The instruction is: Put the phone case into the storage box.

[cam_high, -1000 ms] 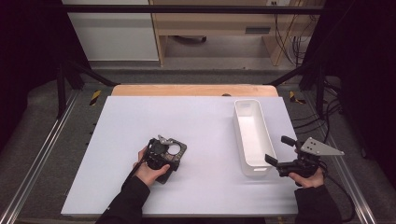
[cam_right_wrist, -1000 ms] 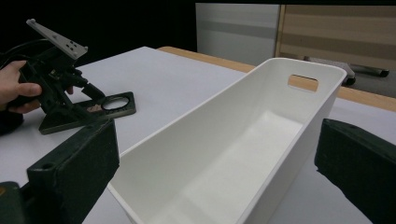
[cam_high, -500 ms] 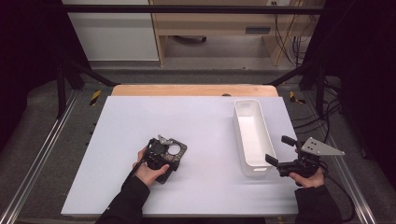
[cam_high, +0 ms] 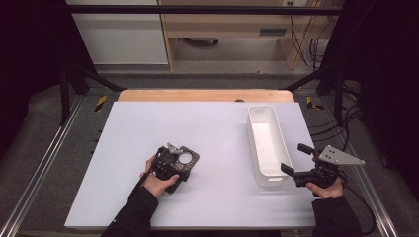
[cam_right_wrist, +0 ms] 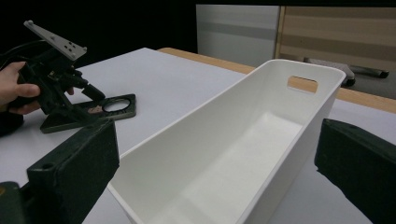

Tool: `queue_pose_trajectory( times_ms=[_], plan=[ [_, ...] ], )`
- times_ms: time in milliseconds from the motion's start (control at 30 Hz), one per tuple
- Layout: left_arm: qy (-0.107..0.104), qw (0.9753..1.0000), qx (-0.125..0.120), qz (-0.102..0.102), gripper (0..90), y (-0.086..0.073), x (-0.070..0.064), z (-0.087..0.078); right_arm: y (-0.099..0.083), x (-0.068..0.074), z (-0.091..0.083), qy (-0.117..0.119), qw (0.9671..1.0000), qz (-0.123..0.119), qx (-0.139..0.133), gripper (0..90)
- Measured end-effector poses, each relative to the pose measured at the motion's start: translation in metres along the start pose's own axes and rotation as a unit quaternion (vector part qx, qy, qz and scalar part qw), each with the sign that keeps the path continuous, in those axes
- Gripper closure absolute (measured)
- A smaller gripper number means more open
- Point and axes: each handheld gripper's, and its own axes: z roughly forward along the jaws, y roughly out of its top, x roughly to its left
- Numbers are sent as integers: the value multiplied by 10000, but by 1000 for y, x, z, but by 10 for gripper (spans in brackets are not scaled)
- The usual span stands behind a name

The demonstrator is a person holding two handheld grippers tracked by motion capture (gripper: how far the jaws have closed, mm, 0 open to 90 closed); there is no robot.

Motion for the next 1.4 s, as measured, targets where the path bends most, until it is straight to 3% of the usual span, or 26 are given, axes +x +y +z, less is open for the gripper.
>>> queue_pose_trajectory(
  times_ms=[333, 833, 1400],
  plan=[
    [-29, 10000, -41, -82, 109, -1, 1, 1, 0, 1, 0, 3, 10000, 3, 4, 5],
    [-79, 10000, -41, -39, 116, -1, 2, -2, 0, 1, 0, 20, 10000, -7, 2, 5],
    [-163, 9986, -498, 0, 116, 3, 3, -29, 2, 2, 0, 35, 10000, -26, -17, 5]
  ],
)
